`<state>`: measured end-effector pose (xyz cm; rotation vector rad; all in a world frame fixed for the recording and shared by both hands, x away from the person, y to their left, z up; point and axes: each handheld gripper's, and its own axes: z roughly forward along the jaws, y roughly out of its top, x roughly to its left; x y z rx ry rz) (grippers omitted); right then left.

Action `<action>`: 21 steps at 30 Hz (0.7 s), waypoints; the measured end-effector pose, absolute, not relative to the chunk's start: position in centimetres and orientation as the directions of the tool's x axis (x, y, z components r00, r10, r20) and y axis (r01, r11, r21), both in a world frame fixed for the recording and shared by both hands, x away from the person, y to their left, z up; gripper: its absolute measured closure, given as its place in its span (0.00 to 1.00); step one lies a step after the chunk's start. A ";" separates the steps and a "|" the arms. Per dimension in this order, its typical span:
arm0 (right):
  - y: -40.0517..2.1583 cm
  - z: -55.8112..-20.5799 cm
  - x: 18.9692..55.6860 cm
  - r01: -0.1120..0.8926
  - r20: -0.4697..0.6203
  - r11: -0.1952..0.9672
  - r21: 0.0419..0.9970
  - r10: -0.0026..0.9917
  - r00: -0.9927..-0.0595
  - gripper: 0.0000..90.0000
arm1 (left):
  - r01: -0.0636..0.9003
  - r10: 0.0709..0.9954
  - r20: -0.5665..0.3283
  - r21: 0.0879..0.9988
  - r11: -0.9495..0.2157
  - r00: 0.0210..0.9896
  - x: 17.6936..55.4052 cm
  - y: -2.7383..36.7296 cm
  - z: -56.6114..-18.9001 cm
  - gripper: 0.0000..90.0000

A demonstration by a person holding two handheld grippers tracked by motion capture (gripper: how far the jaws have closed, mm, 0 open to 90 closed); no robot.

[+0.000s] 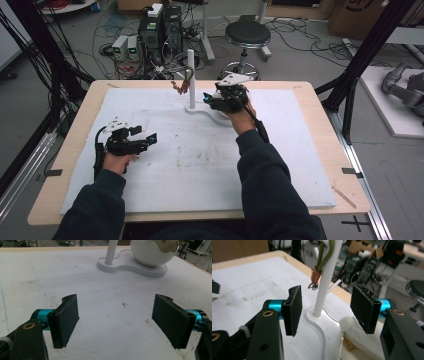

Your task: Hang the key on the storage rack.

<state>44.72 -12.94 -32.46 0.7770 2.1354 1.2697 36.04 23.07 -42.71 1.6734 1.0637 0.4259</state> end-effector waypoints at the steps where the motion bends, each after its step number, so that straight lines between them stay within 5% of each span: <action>1: -14.6 -32.7 44.1 0.226 -0.104 0.363 0.904 0.700 -0.707 0.42 | 0.433 0.813 -0.221 0.900 -0.042 0.539 36.0 23.1 -42.7 0.24; 11: -21.5 -35.3 39.9 0.272 -0.069 0.365 0.890 0.699 -0.712 0.24 | 0.373 0.808 -0.202 0.927 -0.024 0.554 36.1 23.1 -42.4 0.23; 21: -29.1 -38.9 34.8 0.345 -0.035 0.320 0.882 0.775 -0.631 0.24 | 0.288 0.799 -0.130 0.956 -0.056 0.586 36.3 23.0 -42.1 0.23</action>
